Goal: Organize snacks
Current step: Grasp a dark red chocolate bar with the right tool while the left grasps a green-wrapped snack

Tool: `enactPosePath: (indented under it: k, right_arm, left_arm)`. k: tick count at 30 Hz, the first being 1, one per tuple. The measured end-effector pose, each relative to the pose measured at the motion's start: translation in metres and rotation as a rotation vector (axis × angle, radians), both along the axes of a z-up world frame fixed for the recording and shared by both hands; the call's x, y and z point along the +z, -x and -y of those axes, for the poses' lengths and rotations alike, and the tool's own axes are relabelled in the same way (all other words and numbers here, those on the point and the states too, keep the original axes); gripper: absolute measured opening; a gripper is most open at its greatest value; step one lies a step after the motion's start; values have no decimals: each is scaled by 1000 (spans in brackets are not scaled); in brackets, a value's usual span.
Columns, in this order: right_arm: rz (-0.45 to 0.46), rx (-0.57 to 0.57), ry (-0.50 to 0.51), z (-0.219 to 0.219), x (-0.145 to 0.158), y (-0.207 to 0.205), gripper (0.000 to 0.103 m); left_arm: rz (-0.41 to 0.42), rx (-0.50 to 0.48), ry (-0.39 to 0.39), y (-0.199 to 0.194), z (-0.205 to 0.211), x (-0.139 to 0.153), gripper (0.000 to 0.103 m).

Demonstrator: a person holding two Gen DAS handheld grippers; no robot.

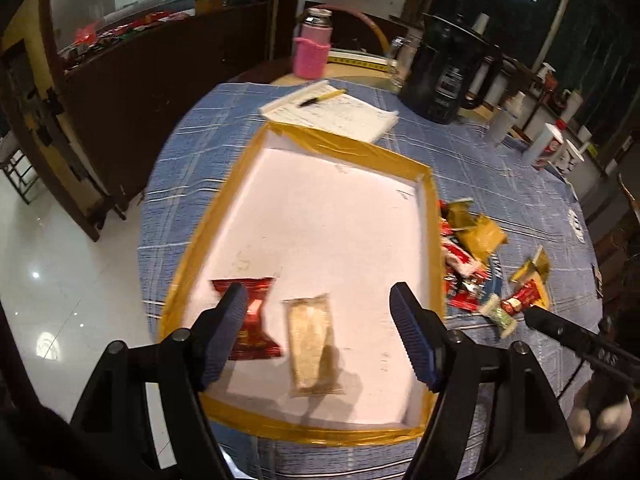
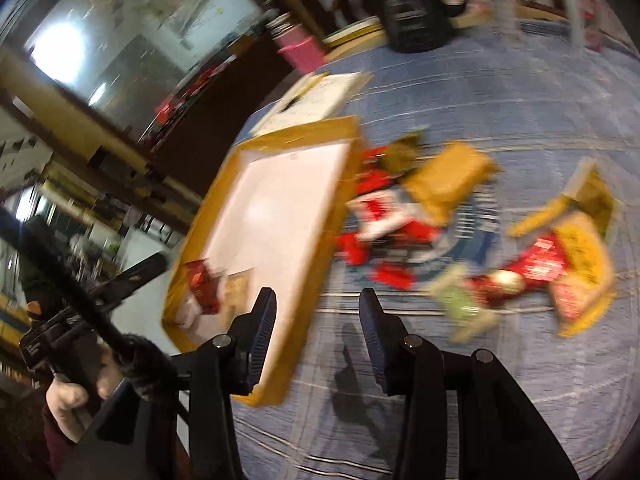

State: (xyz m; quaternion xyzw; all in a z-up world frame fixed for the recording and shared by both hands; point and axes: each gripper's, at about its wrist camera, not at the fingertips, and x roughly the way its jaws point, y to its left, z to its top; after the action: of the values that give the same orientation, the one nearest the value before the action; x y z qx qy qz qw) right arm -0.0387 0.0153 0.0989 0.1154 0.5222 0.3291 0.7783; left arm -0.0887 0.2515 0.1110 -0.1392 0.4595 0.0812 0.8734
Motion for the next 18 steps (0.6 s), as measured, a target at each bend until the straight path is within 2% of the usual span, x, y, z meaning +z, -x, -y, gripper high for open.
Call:
enactPosePath:
  k: [2, 4, 5, 6, 10, 14, 18]
  right_arm:
    - [-15, -61, 9, 31, -8, -6, 43]
    - [-30, -146, 27, 64, -16, -11, 43]
    - [-37, -170, 38, 77, -20, -13, 43]
    - [-42, -193, 50, 88, -22, -14, 44]
    - [-68, -249, 52, 118, -30, -16, 44]
    - [-86, -247, 30, 112, -32, -21, 45]
    - [-108, -252, -3, 103, -35, -31, 45]
  left_arm:
    - [-9, -62, 25, -7, 19, -5, 72]
    - [-20, -134, 60, -13, 39, -10, 52]
    - [-31, -175, 85, -17, 50, -14, 37]
    - [-45, -213, 104, -22, 62, -18, 35]
    - [-74, -319, 91, -39, 110, -28, 35]
    - [-80, -377, 76, -54, 139, -30, 36]
    - [-104, -406, 71, -60, 151, -37, 36]
